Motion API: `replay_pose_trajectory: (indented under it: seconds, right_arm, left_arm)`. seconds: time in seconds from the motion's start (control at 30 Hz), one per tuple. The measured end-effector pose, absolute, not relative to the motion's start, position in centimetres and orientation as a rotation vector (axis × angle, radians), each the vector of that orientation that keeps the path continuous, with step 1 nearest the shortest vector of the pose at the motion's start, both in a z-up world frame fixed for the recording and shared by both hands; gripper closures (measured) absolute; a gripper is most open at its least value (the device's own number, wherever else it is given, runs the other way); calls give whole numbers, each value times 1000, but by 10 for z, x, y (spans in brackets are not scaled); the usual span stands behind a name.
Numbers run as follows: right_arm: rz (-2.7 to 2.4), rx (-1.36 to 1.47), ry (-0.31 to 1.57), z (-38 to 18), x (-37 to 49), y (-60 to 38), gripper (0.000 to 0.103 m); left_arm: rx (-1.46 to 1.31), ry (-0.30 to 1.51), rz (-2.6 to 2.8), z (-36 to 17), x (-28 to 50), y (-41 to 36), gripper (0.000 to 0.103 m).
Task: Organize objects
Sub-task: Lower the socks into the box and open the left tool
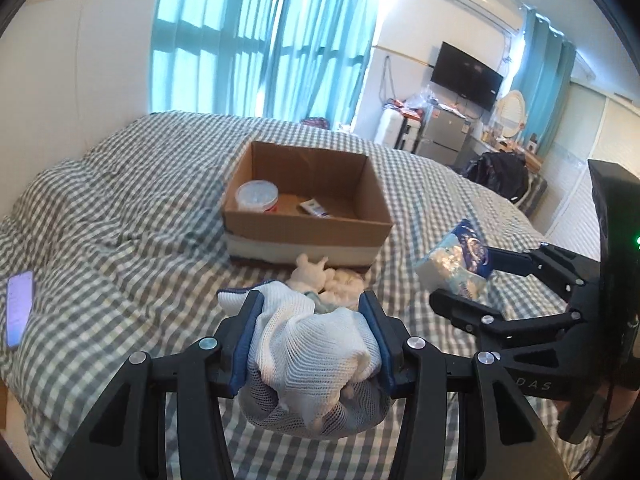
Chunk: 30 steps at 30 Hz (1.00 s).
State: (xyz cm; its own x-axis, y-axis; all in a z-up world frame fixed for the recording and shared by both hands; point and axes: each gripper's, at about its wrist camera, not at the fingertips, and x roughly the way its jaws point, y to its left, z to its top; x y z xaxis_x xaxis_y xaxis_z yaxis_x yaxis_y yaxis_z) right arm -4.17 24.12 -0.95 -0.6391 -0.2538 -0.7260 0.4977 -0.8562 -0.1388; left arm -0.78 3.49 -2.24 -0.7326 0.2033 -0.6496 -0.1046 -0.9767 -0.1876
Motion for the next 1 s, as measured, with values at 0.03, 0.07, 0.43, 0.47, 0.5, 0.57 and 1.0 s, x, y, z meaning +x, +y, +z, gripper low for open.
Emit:
replay_pose_trajectory:
  seconds: [0.03,0.07,0.43,0.47,0.5,0.57,1.0]
  right_arm:
    - [-2474,1021,459,-7,-42,242,30]
    - [-2478,1015,454,-5,-45,241,30]
    - [-2513,1008,359,6,-90,247,30]
    - [-2517,1002,351,7,-95,248,30]
    - [-2518,1000,345,8,-98,248,30]
    - [-2523,992,321,11,-109,250,30]
    - [-2502,1016,252,-5,-179,239,30]
  left_arm:
    - [-1069,-213,2749,-19,-13,35,53]
    - [-1068,-221,2736,-16,-16,34,54]
    - [-1009,-177,2706,13,-73,38,60]
    - [-1009,-178,2700,14,-78,37,61]
    - [-1010,-179,2696,15,-84,38,62]
    - [-1008,-170,2690,16,-98,40,64]
    - [-1061,-56,2684,-9,-184,49,96]
